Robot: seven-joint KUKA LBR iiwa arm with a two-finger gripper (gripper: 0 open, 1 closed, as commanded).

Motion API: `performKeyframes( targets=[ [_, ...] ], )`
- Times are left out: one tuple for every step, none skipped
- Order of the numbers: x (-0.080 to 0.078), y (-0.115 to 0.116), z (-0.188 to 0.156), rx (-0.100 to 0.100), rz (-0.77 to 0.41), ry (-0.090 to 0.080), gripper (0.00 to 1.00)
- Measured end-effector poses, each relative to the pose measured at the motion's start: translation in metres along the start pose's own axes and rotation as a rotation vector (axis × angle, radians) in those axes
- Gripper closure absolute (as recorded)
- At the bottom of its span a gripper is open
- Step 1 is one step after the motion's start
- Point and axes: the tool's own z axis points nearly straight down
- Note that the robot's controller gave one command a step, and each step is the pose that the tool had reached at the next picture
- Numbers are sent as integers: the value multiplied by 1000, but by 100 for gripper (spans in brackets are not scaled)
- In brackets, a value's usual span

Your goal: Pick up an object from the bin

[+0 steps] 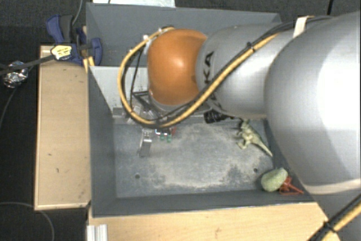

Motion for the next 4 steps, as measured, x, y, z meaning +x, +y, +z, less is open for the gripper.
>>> performKeyframes(
  targets=[
    [-25,-13,9,-5,-40,-10,0],
    [-42,-52,59,-11,-52,-26,0],
    [-35,-38,65,-9,133,-15,100],
    [-35,-38,65,-9,133,-15,100]
  ],
)
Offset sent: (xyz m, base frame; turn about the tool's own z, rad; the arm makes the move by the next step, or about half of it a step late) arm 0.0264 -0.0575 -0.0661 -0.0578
